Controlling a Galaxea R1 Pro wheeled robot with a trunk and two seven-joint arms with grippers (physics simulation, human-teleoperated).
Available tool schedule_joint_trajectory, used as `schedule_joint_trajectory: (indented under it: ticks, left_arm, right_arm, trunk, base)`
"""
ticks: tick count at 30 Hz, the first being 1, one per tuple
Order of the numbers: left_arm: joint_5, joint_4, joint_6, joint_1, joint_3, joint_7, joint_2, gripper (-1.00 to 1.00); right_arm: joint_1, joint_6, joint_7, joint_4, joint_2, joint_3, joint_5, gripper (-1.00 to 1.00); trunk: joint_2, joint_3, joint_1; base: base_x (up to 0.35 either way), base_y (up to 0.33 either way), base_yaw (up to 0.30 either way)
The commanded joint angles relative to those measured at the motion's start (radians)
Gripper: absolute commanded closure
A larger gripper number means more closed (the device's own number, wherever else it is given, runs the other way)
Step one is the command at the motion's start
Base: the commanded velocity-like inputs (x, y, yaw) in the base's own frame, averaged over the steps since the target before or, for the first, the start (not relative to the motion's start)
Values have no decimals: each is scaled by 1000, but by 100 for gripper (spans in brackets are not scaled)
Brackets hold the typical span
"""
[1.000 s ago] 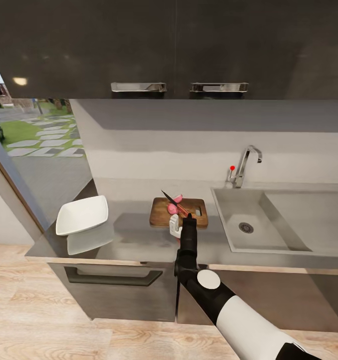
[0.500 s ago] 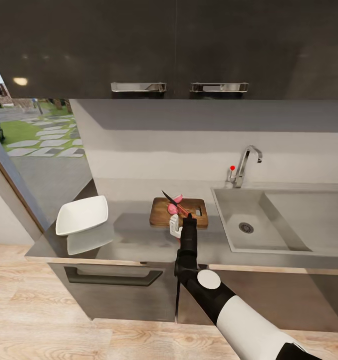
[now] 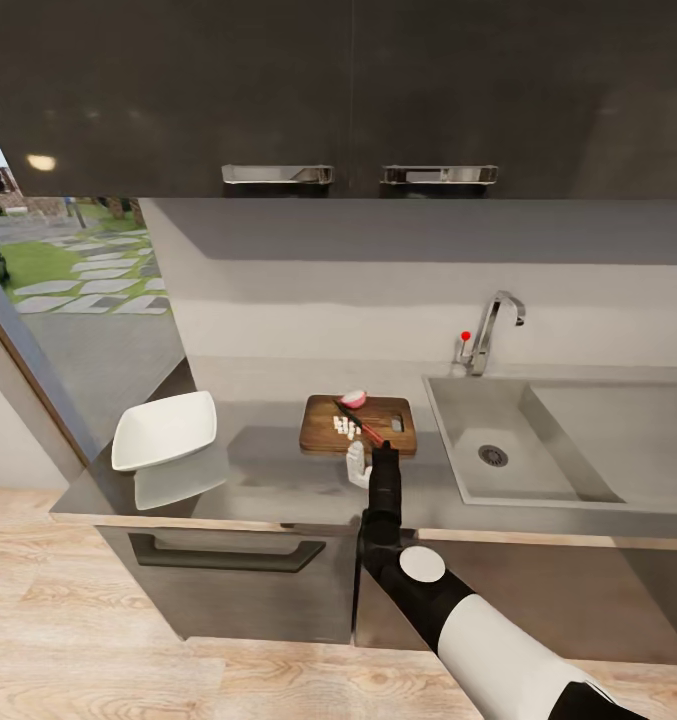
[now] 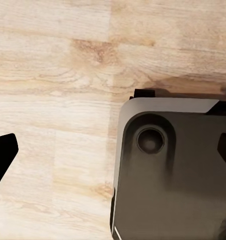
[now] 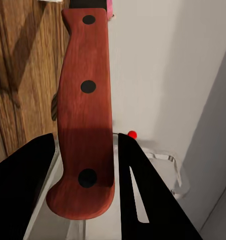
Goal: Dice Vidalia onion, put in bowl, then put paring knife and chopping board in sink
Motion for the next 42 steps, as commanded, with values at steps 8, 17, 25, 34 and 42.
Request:
schedule_joint_trajectory:
  ticks: [8,17,25,34,42]
  left_arm:
    - [8,4,-6,-1,-9,0,-1,-100]
    - [8,4,-6,-1,-9,0,-1,-100]
    - [8,4,-6,-2,-9,0,-1,-100]
    - [8,4,-6,-2,-9,0,0,-100]
    - [8,4,-6,-1,-9,0,0,-100]
  right_arm:
    - [-1,6,-4,-3,0,1,2,100]
    - [-1,7,-13,-84,2,-32,3,100]
    - [-1,7,-13,-120,3,-63,4,100]
    - [-1,7,-9,-119,3,-65,4,100]
    - [-1,7,-7,-110,5,-65,2,100]
  trunk:
    - [-1,-1,0]
    - [-1,-1,0]
    - [-1,-1,0]
    - [-1,-1,0]
    - [-1,-1,0]
  base:
    - [0,0,0]
    - [0,0,0]
    - [0,0,0]
    - [42,-12,0]
    - [101,-2,0]
